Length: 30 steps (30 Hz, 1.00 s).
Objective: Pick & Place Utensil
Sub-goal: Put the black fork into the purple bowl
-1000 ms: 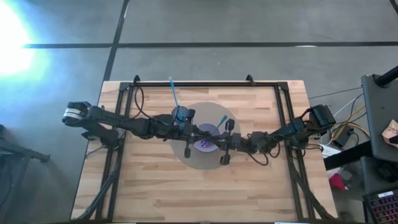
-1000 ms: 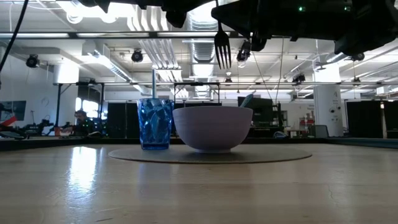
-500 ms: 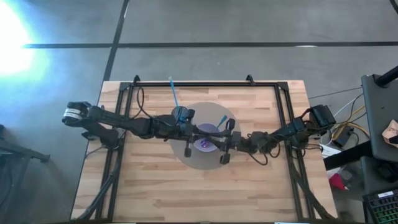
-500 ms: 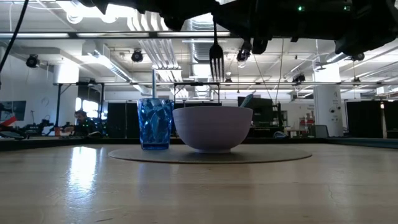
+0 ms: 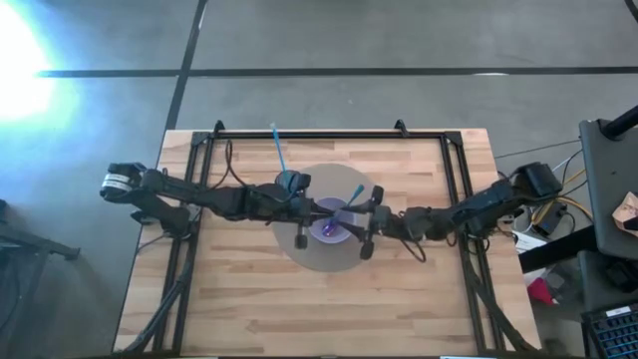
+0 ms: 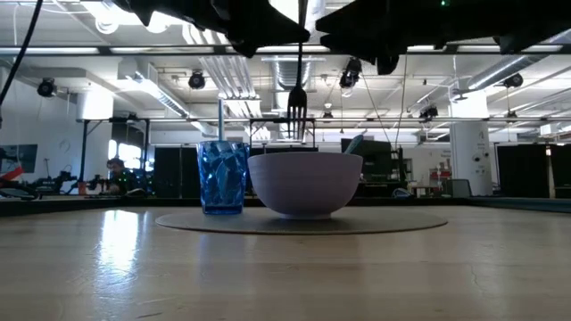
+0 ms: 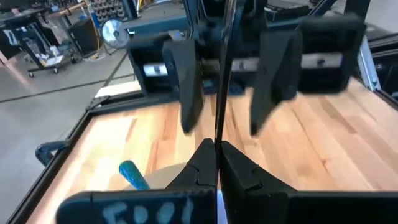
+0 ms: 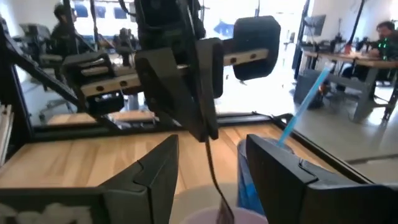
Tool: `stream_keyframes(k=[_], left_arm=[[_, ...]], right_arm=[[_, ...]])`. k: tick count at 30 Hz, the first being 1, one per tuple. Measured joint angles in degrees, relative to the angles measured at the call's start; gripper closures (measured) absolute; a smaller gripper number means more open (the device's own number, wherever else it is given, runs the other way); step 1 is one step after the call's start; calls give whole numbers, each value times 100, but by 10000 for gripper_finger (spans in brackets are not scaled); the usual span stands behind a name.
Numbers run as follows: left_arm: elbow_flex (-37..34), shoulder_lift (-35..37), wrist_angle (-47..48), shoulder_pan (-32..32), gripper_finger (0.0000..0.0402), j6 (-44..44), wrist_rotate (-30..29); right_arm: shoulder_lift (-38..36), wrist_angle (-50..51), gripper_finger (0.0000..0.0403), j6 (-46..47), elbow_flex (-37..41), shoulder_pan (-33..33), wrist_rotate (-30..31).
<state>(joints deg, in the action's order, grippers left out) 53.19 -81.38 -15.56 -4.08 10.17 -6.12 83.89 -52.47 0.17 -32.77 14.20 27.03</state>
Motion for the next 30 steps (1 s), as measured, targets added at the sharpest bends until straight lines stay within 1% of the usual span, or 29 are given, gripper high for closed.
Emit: stream_keyframes(k=[5, 9, 12, 17, 26, 30], left_arm=[[36, 2, 395, 67, 401, -21, 11], [48, 2, 508, 164, 401, -145, 162], [48, 4, 503, 233, 401, -293, 465], [48, 4, 499, 254, 401, -328, 565], [48, 4, 505, 254, 401, -321, 565], [48, 4, 512, 254, 401, -317, 565]], right_arm=[[-667, 919, 220, 115, 0, 4, 15], [-986, 1033, 225, -146, 2, 17, -46], [-1055, 1033, 223, -516, -18, 13, -201], [-880, 1027, 218, -790, -211, -71, -612], [-56, 1034, 219, -909, -794, -280, -696], [93, 1034, 220, -964, -993, -286, -717]])
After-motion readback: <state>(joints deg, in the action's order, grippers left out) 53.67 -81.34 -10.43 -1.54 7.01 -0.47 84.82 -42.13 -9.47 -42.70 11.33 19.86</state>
